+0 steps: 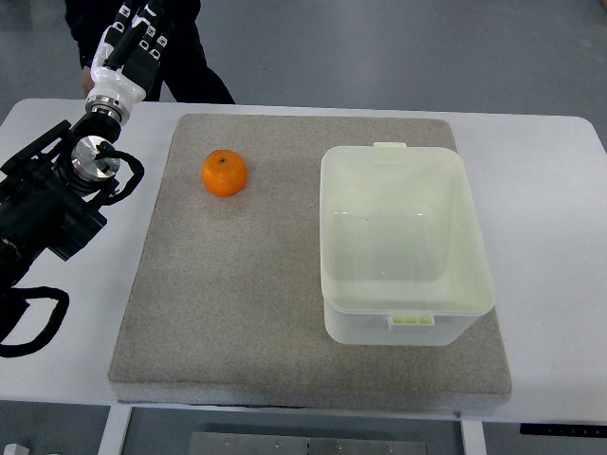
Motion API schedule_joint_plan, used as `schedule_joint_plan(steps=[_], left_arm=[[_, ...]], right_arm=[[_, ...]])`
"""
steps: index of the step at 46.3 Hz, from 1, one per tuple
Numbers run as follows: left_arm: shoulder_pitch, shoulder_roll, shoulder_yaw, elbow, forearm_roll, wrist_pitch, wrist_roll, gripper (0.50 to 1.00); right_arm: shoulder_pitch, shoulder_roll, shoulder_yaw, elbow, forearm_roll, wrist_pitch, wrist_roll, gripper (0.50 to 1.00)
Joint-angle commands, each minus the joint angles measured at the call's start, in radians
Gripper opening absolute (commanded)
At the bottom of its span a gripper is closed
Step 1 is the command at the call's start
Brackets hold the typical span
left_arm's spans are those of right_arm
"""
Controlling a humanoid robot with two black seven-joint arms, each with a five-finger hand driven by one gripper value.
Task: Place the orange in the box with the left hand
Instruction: 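Raise the left hand and open its fingers above the table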
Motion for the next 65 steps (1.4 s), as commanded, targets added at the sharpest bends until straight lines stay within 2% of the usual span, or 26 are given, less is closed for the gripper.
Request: schedule_joint_plan(steps=[1, 24, 33, 61, 65], left_arm=[[0.0, 0.001, 0.001, 0.002, 0.001, 0.0, 0.0, 0.992], [0.003, -0.001, 0.001, 0.0, -0.007, 0.02, 0.0, 0.992], [0.0, -0.001, 0.013, 0.0, 0.003, 0.061, 0.002, 0.992], [-0.002, 0.002, 0.029, 0.003, 0.003, 0.066, 0.002, 0.992], [-0.002, 0.002, 0.029, 0.0, 0.003, 0.089, 0.006, 0.992]], right_arm=[[0.0, 0.0, 0.0, 0.0, 0.0, 0.0, 0.0, 0.932], [0.0, 0.0, 0.0, 0.0, 0.0, 0.0, 0.0, 0.932], [0.0, 0.0, 0.0, 0.0, 0.0, 0.0, 0.0, 0.932], [0.0, 0.0, 0.0, 0.0, 0.0, 0.0, 0.0, 0.932], [0.0, 0.0, 0.0, 0.0, 0.0, 0.0, 0.0, 0.932]])
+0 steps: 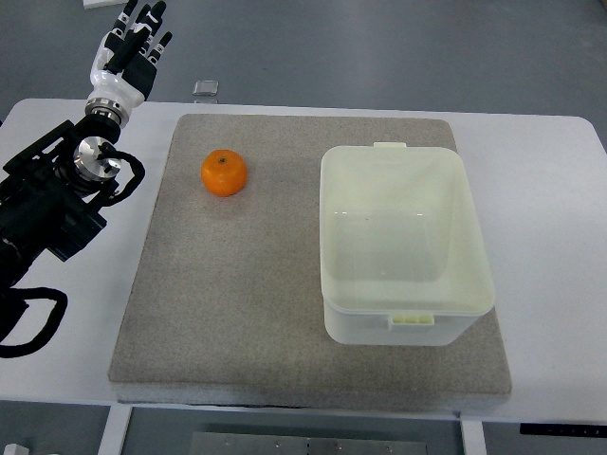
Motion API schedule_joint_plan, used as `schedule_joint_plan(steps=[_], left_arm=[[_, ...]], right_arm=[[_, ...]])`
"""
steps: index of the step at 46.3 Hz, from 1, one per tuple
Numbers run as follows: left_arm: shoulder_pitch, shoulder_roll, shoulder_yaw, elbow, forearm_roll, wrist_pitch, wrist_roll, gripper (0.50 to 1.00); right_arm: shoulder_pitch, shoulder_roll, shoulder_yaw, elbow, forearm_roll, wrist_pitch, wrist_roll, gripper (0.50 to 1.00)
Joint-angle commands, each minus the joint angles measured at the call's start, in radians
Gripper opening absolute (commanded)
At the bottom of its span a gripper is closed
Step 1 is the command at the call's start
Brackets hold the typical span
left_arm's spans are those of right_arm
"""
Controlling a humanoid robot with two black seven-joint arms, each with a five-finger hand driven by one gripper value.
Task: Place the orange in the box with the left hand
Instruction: 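Raise the left hand and open its fingers above the table, then move the open left hand over the orange and lower it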
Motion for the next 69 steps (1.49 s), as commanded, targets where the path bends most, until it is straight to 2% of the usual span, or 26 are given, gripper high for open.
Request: schedule_joint_plan(steps=[1, 6, 18, 26, 28, 34, 37, 43, 50, 54, 63, 69], left_arm=[[0.0, 0.0, 0.002, -0.003, 0.0, 0.027, 0.006, 0.992], [-0.007, 0.004, 0.069, -0.003, 0.008, 0.048, 0.008, 0.992], [-0.084, 0.052, 0.419, 0.0, 0.081, 0.03, 0.006, 0.992], [-0.136, 0.093, 0.532, 0.0, 0.348, -0.024, -0.008, 0.992], [-0.142, 0.097, 0.534, -0.001, 0.441, -0.026, -0.032, 0.992], [-0.144, 0.1, 0.534, -0.001, 0.713, -0.012, -0.195, 0.992], [-0.144, 0.1, 0.534, -0.001, 0.797, -0.006, -0.249, 0.992], [-0.144, 0.104, 0.54, -0.001, 0.934, 0.05, -0.249, 0.994], [-0.165, 0.116, 0.655, -0.001, 1.137, 0.192, -0.249, 0.994], [-0.185, 0.118, 0.75, -0.001, 1.17, 0.234, -0.249, 0.996], [-0.23, 0.121, 0.821, -0.032, 1.15, 0.217, -0.249, 0.996], [-0.242, 0.135, 0.81, -0.066, 1.137, 0.131, -0.249, 0.996]], right_arm=[[0.0, 0.0, 0.0, 0.0, 0.0, 0.0, 0.0, 0.932], [0.0, 0.0, 0.0, 0.0, 0.0, 0.0, 0.0, 0.932], [0.0, 0.0, 0.0, 0.0, -0.001, 0.0, 0.0, 0.932], [0.0, 0.0, 0.0, 0.0, 0.0, 0.0, 0.0, 0.932], [0.0, 0.0, 0.0, 0.0, 0.0, 0.0, 0.0, 0.932], [0.0, 0.0, 0.0, 0.0, 0.0, 0.0, 0.0, 0.932], [0.0, 0.0, 0.0, 0.0, 0.0, 0.0, 0.0, 0.932], [0.0, 0.0, 0.002, 0.0, -0.001, 0.0, 0.0, 0.932], [0.0, 0.0, 0.0, 0.0, 0.0, 0.0, 0.0, 0.932], [0.0, 0.0, 0.002, 0.0, 0.0, 0.0, 0.0, 0.932], [0.0, 0.0, 0.0, 0.0, 0.0, 0.0, 0.0, 0.932], [0.0, 0.0, 0.0, 0.0, 0.0, 0.0, 0.0, 0.932]])
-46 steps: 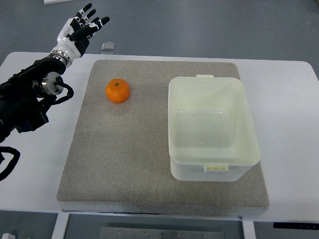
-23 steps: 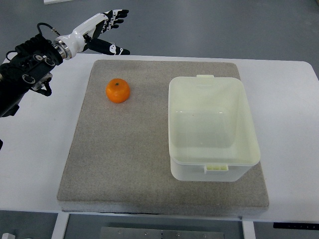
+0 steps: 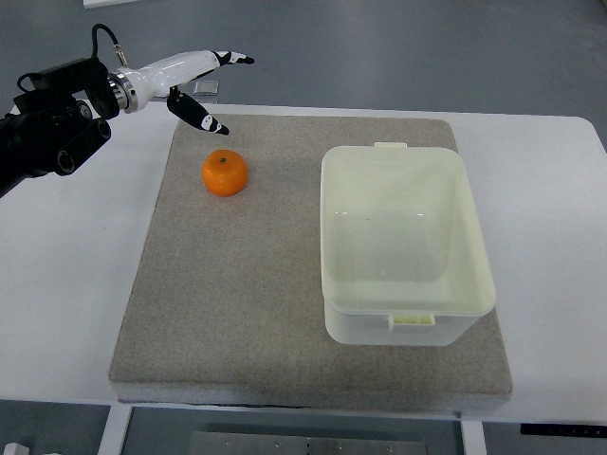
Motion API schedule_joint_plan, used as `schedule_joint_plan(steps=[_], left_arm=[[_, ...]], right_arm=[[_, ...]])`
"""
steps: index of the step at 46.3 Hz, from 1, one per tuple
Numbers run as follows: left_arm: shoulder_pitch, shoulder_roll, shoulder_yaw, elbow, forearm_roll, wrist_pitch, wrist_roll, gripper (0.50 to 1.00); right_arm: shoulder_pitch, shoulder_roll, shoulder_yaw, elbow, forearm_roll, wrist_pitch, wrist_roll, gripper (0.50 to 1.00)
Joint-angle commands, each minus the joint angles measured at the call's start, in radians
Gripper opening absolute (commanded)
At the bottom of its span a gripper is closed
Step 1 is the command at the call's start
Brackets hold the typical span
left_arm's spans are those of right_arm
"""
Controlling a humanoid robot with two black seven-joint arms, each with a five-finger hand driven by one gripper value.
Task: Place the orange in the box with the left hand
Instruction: 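Move the open left hand over the orange and lower it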
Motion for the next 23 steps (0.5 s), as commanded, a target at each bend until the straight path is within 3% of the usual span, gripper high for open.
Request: schedule_joint_plan(steps=[1, 16, 23], left_arm=[[-0.011, 0.006, -0.01, -0.009, -0.014, -0.065, 0.0, 0.994], [-0.039, 0.023, 0.032, -0.011, -0.023, -0.204, 0.0, 0.994], [-0.061, 0.03, 0.196, -0.012, 0.008, -0.211, 0.0, 0.994]], right_arm=[[0.0, 0.0, 0.0, 0.0, 0.0, 0.0, 0.0, 0.932], [0.0, 0.0, 0.0, 0.0, 0.0, 0.0, 0.0, 0.932], [0.0, 0.0, 0.0, 0.0, -0.001, 0.0, 0.0, 0.932]])
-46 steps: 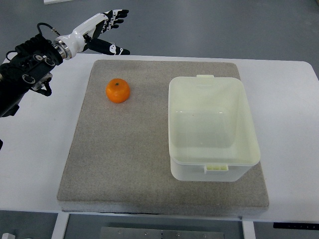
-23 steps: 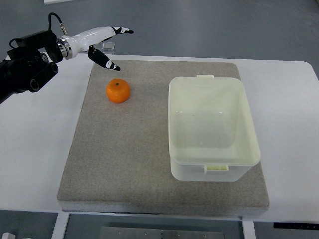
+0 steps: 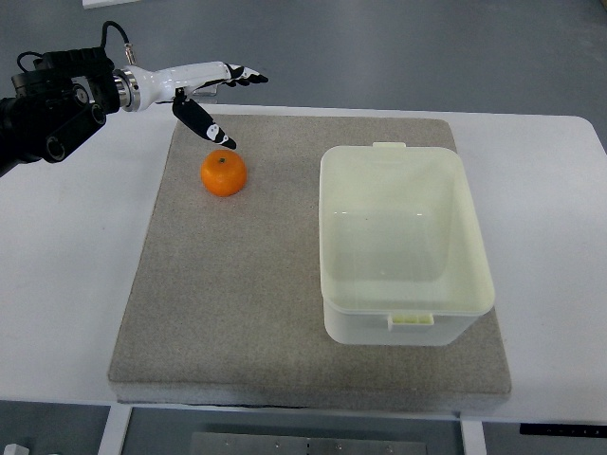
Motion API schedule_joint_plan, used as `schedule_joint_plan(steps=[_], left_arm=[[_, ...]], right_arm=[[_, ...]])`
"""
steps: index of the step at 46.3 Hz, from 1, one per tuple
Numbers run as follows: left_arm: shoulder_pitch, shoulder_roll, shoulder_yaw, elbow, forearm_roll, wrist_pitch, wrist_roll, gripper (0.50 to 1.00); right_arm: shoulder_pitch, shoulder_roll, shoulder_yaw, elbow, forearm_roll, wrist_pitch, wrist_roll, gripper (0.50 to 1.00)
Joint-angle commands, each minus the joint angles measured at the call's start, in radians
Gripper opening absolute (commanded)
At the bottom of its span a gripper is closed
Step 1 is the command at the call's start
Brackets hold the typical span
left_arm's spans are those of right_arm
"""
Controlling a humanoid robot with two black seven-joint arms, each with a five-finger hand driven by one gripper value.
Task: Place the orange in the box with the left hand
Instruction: 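Move the open left hand over the orange and lower it, then close the left hand fingers around the orange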
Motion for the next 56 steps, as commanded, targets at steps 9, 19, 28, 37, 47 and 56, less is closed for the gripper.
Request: schedule_joint_plan(steps=[9, 19, 28, 37, 47, 56], left_arm=[[-0.05, 0.014, 0.102, -0.01, 0.027, -0.022, 0.0, 0.994], [-0.061, 0.035, 0.112, -0.09, 0.205, -0.046, 0.0, 0.994], [-0.053, 0.035, 0.124, -0.092, 0.217, -0.046, 0.0, 0.996], [-0.055, 0.031, 0.147, -0.092, 0.243, -0.002, 0.0, 0.996], [-0.055, 0.022, 0.147, -0.104, 0.242, 0.004, 0.0, 0.996], [-0.042, 0.012, 0.147, -0.121, 0.243, 0.004, 0.0, 0.996]], right_arm=[[0.0, 0.0, 0.0, 0.0, 0.0, 0.0, 0.0, 0.932], [0.0, 0.0, 0.0, 0.0, 0.0, 0.0, 0.0, 0.932], [0.0, 0.0, 0.0, 0.0, 0.0, 0.0, 0.0, 0.932], [0.0, 0.0, 0.0, 0.0, -0.002, 0.0, 0.0, 0.932], [0.0, 0.0, 0.0, 0.0, -0.002, 0.0, 0.0, 0.932], [0.0, 0.0, 0.0, 0.0, -0.002, 0.0, 0.0, 0.932]])
